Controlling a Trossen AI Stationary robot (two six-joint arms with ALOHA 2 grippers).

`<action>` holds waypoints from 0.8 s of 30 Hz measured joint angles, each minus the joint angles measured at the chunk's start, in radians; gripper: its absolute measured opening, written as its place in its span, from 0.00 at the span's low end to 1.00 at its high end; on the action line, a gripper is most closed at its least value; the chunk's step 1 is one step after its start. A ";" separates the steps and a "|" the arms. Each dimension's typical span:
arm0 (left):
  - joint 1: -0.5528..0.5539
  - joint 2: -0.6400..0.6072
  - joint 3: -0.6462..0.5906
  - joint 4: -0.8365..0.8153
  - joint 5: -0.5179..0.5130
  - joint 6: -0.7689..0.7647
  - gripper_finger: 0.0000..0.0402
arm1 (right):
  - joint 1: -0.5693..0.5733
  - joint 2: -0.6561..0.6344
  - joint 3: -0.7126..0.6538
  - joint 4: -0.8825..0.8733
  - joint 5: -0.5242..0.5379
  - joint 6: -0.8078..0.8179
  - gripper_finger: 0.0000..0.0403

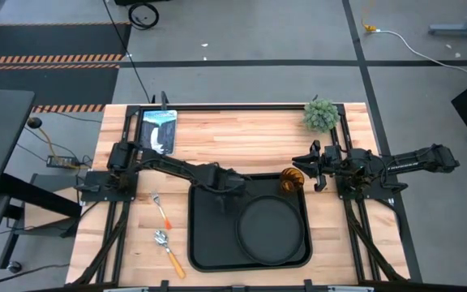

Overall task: Pick and place plate/cup/fork/spoon on tray
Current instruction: Adjust the black tray

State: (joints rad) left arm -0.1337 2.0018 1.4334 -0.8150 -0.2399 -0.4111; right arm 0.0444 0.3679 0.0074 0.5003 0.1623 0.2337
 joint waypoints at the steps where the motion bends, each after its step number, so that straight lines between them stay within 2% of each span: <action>1: 0.000 0.000 0.000 -0.030 -0.033 0.009 0.26 | 0.000 0.000 0.000 0.000 0.000 0.000 0.22; 5: 0.002 0.000 0.000 -0.090 -0.127 0.066 0.26 | 0.000 0.000 0.000 0.000 0.000 0.000 0.22; 10: 0.002 0.009 0.000 -0.114 -0.183 0.132 0.26 | 0.000 0.000 0.000 0.000 0.000 0.000 0.22; 24: 0.041 0.062 0.000 -0.123 -0.195 0.175 0.26 | 0.000 0.000 0.000 0.000 0.000 0.000 0.22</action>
State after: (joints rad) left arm -0.0926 2.0636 1.4330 -0.9375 -0.4345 -0.2363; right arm 0.0444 0.3681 0.0074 0.4999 0.1623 0.2333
